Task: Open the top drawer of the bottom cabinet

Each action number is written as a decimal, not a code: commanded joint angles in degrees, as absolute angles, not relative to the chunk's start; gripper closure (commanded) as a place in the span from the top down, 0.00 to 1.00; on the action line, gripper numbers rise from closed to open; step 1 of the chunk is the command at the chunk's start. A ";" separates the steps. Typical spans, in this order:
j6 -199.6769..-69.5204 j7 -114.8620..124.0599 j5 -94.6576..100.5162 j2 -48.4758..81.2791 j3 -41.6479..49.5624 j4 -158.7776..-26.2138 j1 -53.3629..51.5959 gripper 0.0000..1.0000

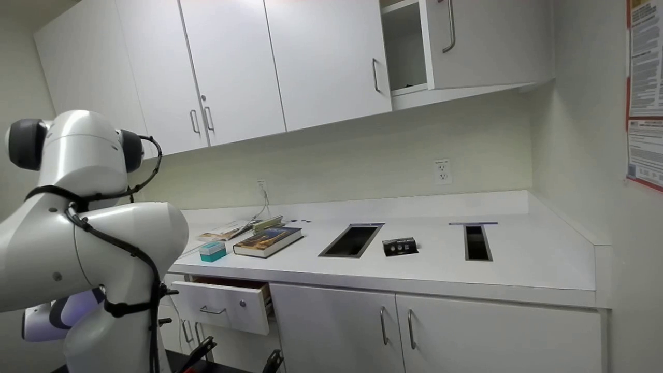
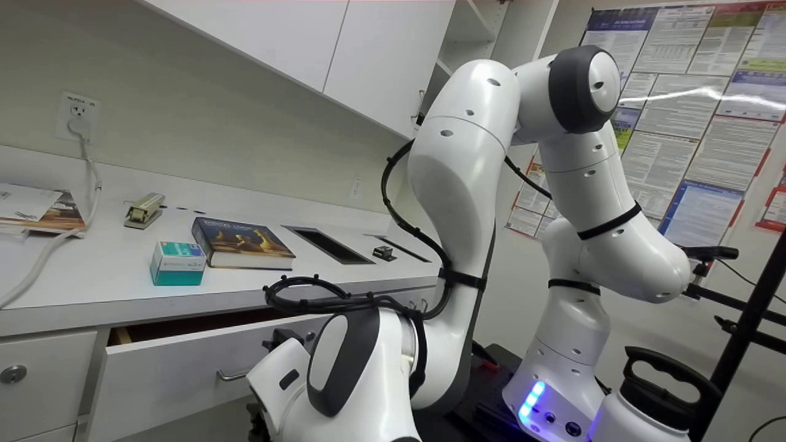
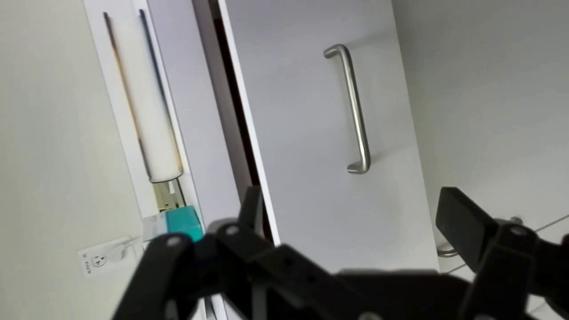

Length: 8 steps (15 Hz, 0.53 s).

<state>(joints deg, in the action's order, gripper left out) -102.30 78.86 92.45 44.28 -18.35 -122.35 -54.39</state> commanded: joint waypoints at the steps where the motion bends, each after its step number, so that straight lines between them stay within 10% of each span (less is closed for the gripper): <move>1: -92.23 77.80 91.18 49.45 -19.16 -117.65 -56.68 1.00; 8: -84.88 77.81 92.26 58.55 -18.72 -110.47 -57.12 1.00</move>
<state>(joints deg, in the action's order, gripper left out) -85.20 78.80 90.71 55.62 -18.97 -113.54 -57.93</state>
